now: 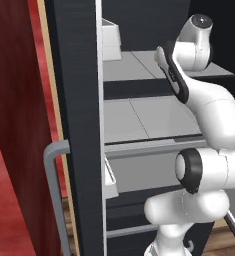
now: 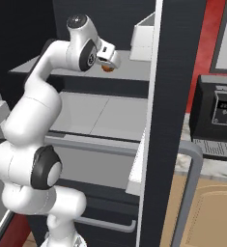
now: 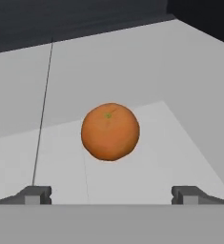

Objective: Pick the tangerine and apple from the fridge and place them inside the tupperware on the counter.

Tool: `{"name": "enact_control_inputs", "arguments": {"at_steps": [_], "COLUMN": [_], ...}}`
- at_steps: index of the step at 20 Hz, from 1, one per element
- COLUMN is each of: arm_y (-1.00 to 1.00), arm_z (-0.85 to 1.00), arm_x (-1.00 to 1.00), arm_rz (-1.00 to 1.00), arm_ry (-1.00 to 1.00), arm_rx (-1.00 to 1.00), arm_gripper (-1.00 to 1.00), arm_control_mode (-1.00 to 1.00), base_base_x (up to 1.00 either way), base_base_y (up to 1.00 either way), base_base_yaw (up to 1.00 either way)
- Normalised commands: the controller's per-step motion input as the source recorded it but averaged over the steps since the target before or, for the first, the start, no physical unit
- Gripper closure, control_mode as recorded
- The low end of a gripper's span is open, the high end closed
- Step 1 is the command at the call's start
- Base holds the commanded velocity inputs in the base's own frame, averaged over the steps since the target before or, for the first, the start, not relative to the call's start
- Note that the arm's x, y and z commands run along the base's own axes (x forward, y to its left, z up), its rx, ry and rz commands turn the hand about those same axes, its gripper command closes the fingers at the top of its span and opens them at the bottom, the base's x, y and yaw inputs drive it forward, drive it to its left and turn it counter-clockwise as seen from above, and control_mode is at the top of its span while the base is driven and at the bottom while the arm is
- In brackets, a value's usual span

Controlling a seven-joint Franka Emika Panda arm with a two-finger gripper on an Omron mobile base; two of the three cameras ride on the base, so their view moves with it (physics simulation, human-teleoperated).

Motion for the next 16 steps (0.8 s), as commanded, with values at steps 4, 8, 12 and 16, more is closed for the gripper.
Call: {"name": "enact_control_inputs", "arguments": {"at_steps": [4,8,12,16], "arm_y": [-0.06,-0.13,-0.15,-0.10], "arm_z": [-0.24,-0.19,-0.14,-0.12], "arm_x": [0.29,0.37,0.39,0.44], "arm_rz": [0.00,0.00,0.00,0.00], "arm_ry": [0.00,0.00,0.00,0.00], "arm_rx": [0.00,0.00,0.00,0.00], "arm_gripper": [-1.00,-1.00,-1.00,-1.00], "arm_control_mode": [-1.00,-1.00,-1.00,-1.00], "base_base_x": [0.00,0.00,0.00,0.00], "base_base_y": [0.00,0.00,0.00,0.00], "base_base_yaw": [0.00,0.00,0.00,0.00]}}
